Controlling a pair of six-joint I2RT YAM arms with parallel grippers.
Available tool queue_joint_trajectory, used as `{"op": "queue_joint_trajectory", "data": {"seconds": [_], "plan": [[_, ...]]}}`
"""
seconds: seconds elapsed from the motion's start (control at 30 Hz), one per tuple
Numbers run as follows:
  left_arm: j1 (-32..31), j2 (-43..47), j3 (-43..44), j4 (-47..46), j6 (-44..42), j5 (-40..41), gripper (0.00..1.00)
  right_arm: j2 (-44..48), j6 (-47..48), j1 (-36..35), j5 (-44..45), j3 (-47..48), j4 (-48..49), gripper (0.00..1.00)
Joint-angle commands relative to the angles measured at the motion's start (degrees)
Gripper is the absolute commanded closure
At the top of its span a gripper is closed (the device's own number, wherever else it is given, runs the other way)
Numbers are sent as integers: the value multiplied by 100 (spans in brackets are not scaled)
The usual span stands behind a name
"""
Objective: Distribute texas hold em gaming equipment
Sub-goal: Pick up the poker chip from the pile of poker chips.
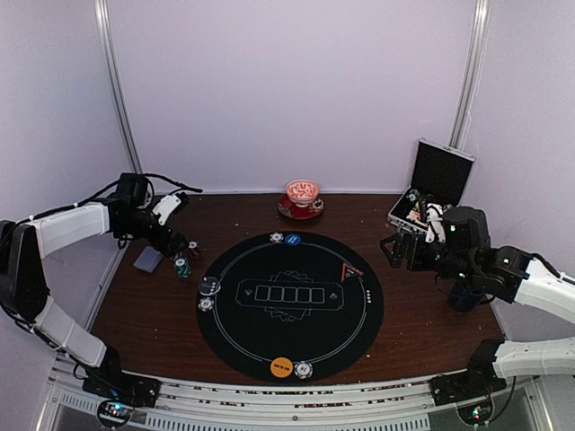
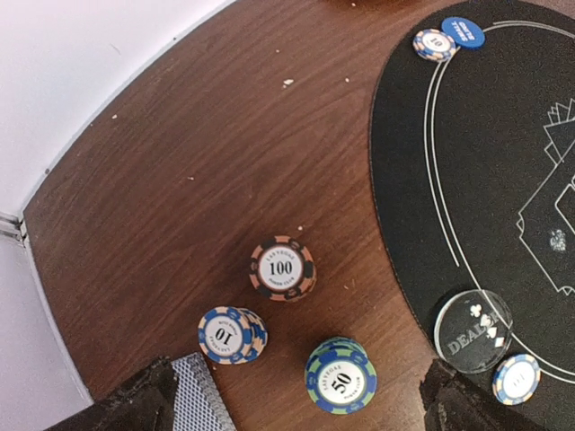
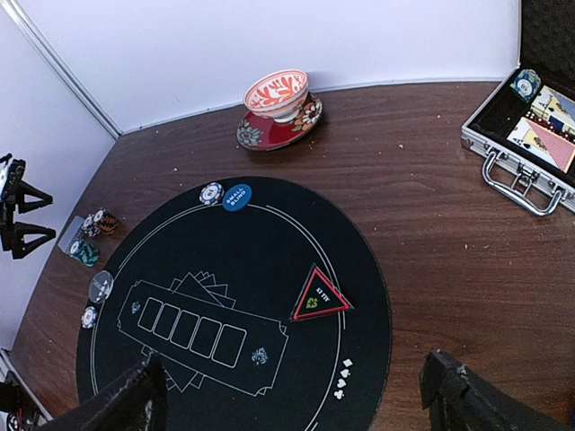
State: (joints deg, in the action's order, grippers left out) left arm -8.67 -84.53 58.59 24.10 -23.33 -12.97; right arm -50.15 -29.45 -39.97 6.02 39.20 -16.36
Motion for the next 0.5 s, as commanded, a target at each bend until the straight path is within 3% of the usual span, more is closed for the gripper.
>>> {"op": "queue_joint_trajectory", "data": {"seconds": [0.0, 0.47], "plan": [[18, 113, -263, -8, -384, -219, 2, -81, -38, -267, 723, 52, 212, 0], [14, -117, -440, 246, -577, -193, 9, -930, -25, -1530, 2176, 19, 572, 0]]}}
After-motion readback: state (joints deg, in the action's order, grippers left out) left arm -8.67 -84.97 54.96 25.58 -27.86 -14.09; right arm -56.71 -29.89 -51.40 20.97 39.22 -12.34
